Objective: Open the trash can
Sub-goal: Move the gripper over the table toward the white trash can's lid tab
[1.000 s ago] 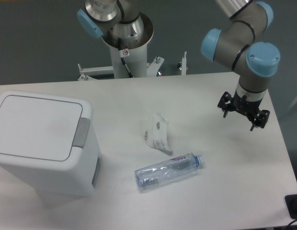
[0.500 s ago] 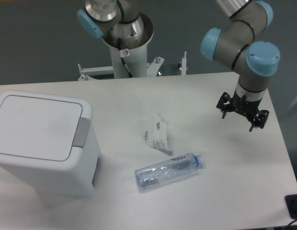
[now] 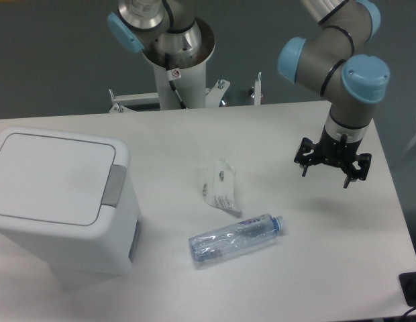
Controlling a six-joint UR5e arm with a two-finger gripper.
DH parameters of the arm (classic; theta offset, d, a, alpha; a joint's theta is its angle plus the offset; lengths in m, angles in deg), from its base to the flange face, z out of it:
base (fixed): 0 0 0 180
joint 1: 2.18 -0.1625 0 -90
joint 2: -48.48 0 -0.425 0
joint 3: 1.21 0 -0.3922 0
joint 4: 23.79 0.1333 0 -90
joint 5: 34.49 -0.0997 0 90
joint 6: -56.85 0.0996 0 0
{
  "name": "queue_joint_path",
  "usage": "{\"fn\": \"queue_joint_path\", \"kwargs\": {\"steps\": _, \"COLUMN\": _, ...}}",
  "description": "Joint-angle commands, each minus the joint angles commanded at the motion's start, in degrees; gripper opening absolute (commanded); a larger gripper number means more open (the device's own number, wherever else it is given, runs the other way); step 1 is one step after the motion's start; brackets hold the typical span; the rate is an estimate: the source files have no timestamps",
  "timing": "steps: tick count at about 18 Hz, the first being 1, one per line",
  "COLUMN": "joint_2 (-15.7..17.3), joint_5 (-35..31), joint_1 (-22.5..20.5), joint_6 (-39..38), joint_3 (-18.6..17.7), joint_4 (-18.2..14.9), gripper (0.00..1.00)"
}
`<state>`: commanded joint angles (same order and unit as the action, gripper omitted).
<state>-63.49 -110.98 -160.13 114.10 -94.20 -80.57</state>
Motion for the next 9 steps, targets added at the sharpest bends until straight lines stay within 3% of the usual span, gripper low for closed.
{"fn": "queue_joint_path", "kwargs": {"steps": 7, "joint_2": -0.70, "joint_5": 1.43, "joint_1": 9.48, "joint_6": -17.76, "joint_3": 6.76, "joint_4": -1.05, "gripper": 1.00}}
{"fn": "queue_joint_path", "kwargs": {"steps": 9, "joint_2": -0.61, "joint_5": 1.43, "joint_1": 11.51, "joint_6": -19.89, "joint_3": 9.04, "joint_4": -3.76, "gripper": 1.00}}
